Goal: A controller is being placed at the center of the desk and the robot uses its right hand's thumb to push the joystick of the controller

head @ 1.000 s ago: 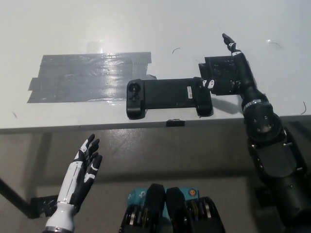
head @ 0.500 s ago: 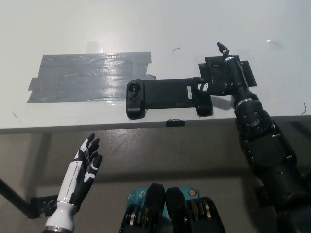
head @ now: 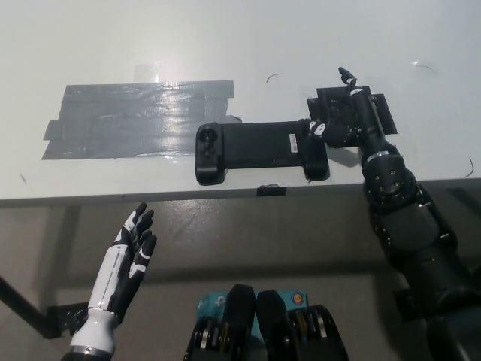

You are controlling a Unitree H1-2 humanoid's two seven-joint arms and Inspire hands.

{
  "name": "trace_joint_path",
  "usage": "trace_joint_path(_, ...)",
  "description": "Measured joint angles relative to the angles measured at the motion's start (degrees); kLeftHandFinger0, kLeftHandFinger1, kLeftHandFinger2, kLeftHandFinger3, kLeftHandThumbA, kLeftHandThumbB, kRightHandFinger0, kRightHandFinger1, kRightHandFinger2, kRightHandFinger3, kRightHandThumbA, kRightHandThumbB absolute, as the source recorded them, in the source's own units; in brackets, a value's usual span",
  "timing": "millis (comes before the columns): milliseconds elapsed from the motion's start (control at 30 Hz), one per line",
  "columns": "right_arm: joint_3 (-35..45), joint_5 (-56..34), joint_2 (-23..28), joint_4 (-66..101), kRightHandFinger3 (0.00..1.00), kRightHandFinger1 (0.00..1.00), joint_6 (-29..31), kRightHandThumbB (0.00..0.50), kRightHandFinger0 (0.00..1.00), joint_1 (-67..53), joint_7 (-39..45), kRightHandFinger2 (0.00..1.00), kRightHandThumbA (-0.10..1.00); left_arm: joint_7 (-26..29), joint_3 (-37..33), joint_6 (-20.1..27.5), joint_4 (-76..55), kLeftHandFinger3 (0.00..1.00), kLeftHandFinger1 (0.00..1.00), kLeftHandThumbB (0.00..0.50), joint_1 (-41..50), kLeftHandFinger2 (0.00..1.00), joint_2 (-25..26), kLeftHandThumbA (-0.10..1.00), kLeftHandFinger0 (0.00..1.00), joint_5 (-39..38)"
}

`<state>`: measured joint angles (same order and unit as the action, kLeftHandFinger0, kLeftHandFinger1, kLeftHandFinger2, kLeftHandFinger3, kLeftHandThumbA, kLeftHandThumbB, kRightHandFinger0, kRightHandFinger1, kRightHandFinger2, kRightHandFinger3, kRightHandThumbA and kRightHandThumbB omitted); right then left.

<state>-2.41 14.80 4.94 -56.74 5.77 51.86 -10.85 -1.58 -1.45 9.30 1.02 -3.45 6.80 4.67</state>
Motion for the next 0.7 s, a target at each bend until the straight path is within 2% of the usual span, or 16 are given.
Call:
trace_joint_path(33,0.0,-0.2,-0.1,0.0,1.00,1.00,0.1,0.000,1.00,0.0,0.0,1.00,-0.01,0.0,0.0,0.0,0.0,1.00,1.00,0.004,0.0,1.00,0.0,0.89,1.00,0.0)
trace_joint_path(133,0.0,-0.3,-0.1,0.4,1.00,1.00,0.5,0.000,1.00,0.0,-0.2,1.00,-0.10,0.0,0.0,0.0,0.0,1.00,1.00,0.016,-0.1,1.00,0.0,0.90,1.00,0.0)
trace_joint_path(267,0.0,-0.4,0.1,1.8,1.00,1.00,0.8,0.000,1.00,0.0,-0.5,1.00,-0.10,0.0,0.0,0.0,0.0,1.00,1.00,0.009,-0.1,1.00,0.0,0.90,1.00,0.0)
trace_joint_path(300,0.0,-0.4,0.1,2.2,1.00,1.00,0.8,0.000,1.00,0.0,-0.5,1.00,-0.07,0.0,0.0,0.0,0.0,1.00,1.00,0.009,-0.2,1.00,0.0,0.90,1.00,0.0)
trace_joint_path(333,0.1,-0.4,0.2,2.9,1.00,1.00,0.8,0.000,1.00,0.0,-0.6,1.00,0.11,0.0,0.0,0.0,0.0,1.00,1.00,0.008,-0.3,1.00,0.0,0.90,1.00,0.0)
trace_joint_path(367,0.1,-0.5,0.2,3.4,1.00,1.00,0.8,0.000,1.00,0.0,-0.6,1.00,0.24,0.0,0.0,0.0,0.0,1.00,1.00,0.007,-0.4,1.00,0.0,0.90,1.00,0.0)
trace_joint_path(400,0.2,-0.5,0.2,3.6,1.00,1.00,0.8,0.012,1.00,0.0,-0.6,1.00,0.57,0.0,0.0,0.0,0.0,1.00,1.00,0.002,-0.5,1.00,0.0,0.90,1.00,0.0)
trace_joint_path(433,0.2,-0.5,0.3,4.1,1.00,1.00,0.8,0.070,1.00,0.0,-0.6,1.00,0.77,0.0,0.1,0.0,0.0,1.00,1.00,0.002,-0.7,1.00,0.0,0.90,1.00,0.0)
trace_joint_path(467,0.2,-0.5,0.3,4.9,1.00,1.00,0.8,0.156,1.00,-0.1,-0.6,1.00,0.91,0.0,0.1,0.0,0.0,1.00,1.00,0.008,-0.8,1.00,0.0,0.90,1.00,0.0)
trace_joint_path(500,0.2,-0.5,0.3,6.0,1.00,1.00,0.8,0.189,1.00,-0.2,-0.6,1.00,0.96,0.0,0.1,0.0,0.0,1.00,1.00,0.007,-0.9,1.00,0.0,0.90,1.00,0.0)
trace_joint_path(533,0.2,-0.5,0.3,7.8,1.00,1.00,0.7,0.258,1.00,-0.3,-0.5,1.00,1.00,0.0,0.1,0.0,0.0,1.00,1.00,0.000,-0.9,1.00,0.0,0.90,1.00,0.0)
trace_joint_path(600,0.2,-0.5,0.3,12.1,1.00,1.00,0.3,0.321,1.00,-0.6,-0.2,1.00,1.00,0.0,0.1,0.0,0.0,1.00,1.00,0.000,-1.0,1.00,0.0,0.90,1.00,0.0)
trace_joint_path(700,0.2,-0.7,0.2,18.2,1.00,1.00,-0.2,0.318,1.00,-0.9,0.3,1.00,1.00,0.0,0.1,0.0,0.0,1.00,1.00,0.005,-1.0,1.00,0.0,0.89,1.00,0.0)
